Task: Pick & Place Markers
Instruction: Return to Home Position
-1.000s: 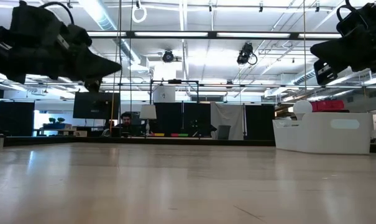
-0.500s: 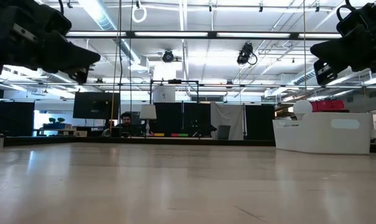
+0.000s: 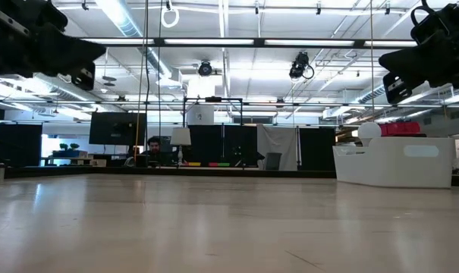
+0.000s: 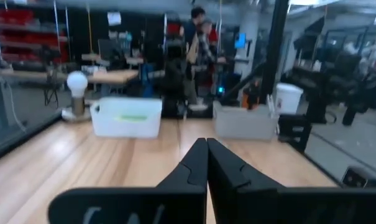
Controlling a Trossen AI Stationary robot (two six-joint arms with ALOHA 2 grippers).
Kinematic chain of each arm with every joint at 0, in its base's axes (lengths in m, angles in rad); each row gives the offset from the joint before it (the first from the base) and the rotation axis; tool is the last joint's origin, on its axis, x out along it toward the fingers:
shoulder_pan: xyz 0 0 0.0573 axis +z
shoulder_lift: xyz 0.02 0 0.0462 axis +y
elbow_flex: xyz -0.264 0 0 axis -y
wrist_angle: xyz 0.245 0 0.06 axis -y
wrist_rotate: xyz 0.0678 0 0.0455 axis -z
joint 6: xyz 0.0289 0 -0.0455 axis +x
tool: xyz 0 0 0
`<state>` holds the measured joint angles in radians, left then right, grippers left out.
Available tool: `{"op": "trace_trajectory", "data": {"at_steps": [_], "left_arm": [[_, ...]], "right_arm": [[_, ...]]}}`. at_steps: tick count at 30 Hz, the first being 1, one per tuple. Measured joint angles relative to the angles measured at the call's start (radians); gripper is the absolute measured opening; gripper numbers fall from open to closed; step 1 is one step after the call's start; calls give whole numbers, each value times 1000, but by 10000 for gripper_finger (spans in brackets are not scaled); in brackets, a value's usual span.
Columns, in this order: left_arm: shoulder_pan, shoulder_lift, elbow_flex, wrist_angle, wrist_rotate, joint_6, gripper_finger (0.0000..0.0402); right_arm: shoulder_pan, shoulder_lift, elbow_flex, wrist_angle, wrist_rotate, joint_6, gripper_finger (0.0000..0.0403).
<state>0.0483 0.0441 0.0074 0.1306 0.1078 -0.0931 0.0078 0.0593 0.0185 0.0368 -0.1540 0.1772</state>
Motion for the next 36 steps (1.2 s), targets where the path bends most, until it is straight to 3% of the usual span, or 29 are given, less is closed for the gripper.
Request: {"op": "trace_trajectory", "data": {"at_steps": [9, 20, 27, 36], "left_arm": [[-71, -40, 0, -71, -139, 19, 4], [-98, -39, 0, -97, -148, 76, 9], [-98, -38, 0, -83, -150, -25, 18], [-98, -38, 0, -71, -150, -27, 18]], "right_arm": [[0, 0, 0, 0, 0, 0, 20], [0, 0, 0, 0, 0, 0, 20], [0, 0, 0, 0, 0, 0, 20], [0, 0, 0, 0, 0, 0, 20]]}}
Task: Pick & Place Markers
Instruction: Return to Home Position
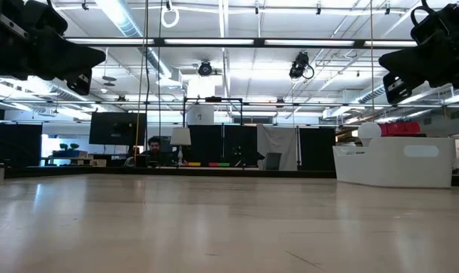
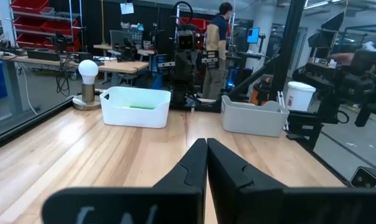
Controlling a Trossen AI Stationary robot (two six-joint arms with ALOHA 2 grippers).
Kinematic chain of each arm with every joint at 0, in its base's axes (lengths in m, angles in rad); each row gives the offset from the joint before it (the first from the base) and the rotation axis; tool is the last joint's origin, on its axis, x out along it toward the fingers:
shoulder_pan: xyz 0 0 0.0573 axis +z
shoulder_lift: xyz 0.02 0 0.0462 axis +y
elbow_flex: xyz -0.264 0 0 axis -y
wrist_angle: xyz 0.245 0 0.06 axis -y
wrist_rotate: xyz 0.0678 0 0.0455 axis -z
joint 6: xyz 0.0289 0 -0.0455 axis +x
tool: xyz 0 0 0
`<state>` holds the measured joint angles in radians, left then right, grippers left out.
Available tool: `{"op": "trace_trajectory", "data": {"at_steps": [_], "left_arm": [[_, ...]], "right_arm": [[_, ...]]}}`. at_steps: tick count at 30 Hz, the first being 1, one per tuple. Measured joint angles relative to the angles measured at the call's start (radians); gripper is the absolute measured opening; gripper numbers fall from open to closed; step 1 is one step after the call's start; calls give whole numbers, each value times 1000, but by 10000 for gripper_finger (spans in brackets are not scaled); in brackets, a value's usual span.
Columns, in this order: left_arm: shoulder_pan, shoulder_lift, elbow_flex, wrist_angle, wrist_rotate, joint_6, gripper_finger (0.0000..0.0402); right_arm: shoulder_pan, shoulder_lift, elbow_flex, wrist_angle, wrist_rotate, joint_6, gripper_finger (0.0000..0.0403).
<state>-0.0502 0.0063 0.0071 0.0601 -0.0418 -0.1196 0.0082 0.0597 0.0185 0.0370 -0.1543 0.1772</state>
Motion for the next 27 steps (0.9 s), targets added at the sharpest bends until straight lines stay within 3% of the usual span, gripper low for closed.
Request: {"op": "trace_trajectory", "data": {"at_steps": [14, 21, 27], "left_arm": [[0, 0, 0, 1, 1, 0, 18], [0, 0, 0, 2, 1, 0, 18], [0, 0, 0, 2, 1, 0, 18]], "right_arm": [[-3, -60, -1, 68, 7, -15, 20], [-3, -60, -3, -3, 16, -252, 20], [-3, -60, -3, -3, 16, -183, 20]]}}
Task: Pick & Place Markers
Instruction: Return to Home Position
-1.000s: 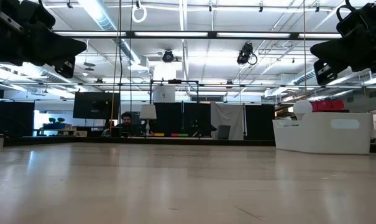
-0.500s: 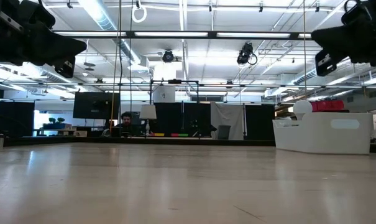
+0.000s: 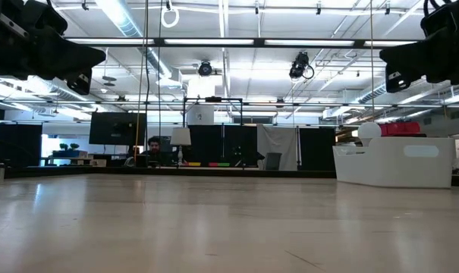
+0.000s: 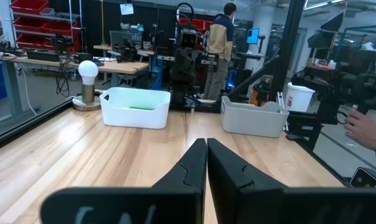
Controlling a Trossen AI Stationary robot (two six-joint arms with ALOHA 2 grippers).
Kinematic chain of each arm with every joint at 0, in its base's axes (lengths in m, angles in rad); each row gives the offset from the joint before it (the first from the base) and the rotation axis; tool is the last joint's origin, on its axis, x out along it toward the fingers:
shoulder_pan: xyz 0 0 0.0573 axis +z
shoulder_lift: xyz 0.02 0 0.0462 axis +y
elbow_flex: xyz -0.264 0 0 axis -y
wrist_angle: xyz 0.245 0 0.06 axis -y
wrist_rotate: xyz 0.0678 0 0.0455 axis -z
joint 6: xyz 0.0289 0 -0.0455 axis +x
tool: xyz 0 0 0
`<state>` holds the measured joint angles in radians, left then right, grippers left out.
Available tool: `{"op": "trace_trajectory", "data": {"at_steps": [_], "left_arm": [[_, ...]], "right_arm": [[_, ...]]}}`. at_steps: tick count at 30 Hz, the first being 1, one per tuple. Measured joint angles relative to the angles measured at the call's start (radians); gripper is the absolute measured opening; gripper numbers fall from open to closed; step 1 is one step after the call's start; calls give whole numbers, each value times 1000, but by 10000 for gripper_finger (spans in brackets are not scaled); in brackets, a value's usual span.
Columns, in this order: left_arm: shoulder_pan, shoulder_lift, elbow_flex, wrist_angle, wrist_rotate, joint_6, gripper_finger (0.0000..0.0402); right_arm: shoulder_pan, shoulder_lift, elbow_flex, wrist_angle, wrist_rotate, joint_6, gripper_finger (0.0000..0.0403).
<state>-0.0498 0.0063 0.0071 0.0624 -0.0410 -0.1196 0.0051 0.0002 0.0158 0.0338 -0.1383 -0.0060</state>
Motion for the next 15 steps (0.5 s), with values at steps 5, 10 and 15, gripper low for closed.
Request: {"op": "trace_trajectory", "data": {"at_steps": [5, 10, 15], "left_arm": [[0, 0, 0, 0, 0, 0, 18], [0, 0, 0, 0, 0, 0, 18], [0, 0, 0, 0, 0, 0, 18]], "right_arm": [[0, 0, 0, 1, 1, -43, 20], [0, 8, 0, 1, 0, -24, 20], [0, 8, 1, 2, 0, -24, 20]]}}
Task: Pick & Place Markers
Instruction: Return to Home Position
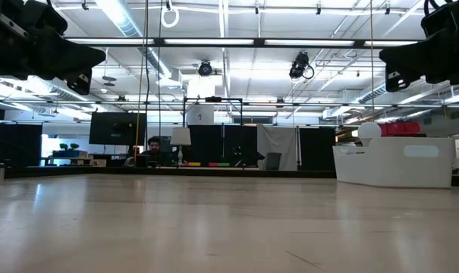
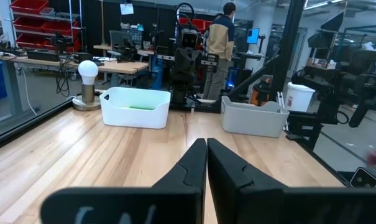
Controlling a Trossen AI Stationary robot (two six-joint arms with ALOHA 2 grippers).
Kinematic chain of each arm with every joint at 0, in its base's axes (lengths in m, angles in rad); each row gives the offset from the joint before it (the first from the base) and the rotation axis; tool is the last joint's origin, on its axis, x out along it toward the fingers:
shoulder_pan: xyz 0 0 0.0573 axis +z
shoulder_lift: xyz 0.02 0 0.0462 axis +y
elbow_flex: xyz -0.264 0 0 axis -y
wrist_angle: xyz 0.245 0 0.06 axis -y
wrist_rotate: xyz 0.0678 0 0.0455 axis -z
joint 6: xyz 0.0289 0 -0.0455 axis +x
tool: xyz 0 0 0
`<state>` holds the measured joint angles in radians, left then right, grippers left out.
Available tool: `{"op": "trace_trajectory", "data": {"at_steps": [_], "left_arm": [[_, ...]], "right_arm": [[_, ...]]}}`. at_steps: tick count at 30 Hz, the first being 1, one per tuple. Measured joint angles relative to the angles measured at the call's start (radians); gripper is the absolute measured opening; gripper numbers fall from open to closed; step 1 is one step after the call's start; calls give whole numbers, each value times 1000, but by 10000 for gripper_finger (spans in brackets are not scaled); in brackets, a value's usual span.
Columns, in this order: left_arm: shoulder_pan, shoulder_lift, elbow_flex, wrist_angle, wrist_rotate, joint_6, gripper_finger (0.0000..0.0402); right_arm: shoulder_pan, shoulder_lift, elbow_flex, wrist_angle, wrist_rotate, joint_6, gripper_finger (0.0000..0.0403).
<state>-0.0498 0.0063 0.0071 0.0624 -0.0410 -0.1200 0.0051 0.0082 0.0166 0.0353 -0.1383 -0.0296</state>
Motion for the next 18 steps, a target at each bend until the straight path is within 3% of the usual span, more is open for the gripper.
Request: {"op": "trace_trajectory", "data": {"at_steps": [18], "left_arm": [[0, 0, 0, -2, 0, 13, 18]], "right_arm": [[0, 0, 0, 0, 0, 3, 20]]}}
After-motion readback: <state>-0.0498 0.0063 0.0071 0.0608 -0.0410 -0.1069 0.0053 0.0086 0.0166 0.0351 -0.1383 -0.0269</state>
